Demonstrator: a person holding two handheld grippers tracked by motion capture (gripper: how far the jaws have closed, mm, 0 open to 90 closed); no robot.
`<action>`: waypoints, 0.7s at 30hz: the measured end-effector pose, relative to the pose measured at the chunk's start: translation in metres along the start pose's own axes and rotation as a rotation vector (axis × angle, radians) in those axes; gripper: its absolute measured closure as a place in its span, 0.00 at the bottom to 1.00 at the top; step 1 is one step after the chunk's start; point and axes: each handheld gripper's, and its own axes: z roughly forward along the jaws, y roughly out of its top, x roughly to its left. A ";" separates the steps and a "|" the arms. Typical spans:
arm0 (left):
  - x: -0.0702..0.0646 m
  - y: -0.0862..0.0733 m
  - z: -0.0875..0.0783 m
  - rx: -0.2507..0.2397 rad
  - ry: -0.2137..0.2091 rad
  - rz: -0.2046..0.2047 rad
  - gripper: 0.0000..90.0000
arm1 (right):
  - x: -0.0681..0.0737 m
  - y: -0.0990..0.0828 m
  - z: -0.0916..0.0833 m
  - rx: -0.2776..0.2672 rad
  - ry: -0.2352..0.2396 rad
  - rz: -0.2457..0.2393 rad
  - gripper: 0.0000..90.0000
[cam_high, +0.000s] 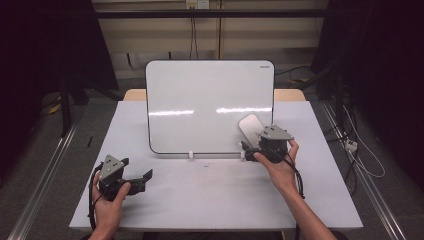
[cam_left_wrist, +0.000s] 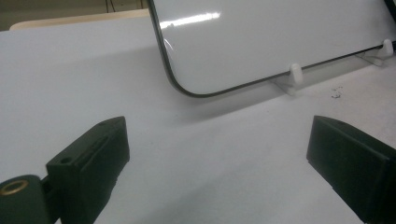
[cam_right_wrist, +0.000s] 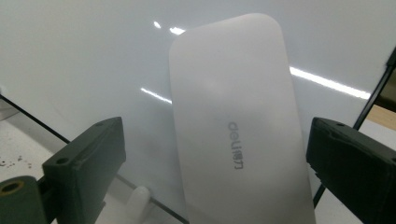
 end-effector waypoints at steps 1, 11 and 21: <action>0.001 0.000 0.000 0.007 0.000 0.008 0.07 | -0.001 0.000 -0.001 0.000 0.001 0.000 0.05; 0.001 0.000 -0.003 0.003 0.013 0.001 0.07 | -0.004 -0.001 -0.011 -0.003 0.034 0.064 0.06; 0.002 0.001 -0.004 -0.014 0.020 -0.012 0.07 | -0.004 -0.012 -0.025 -0.012 0.050 0.088 0.07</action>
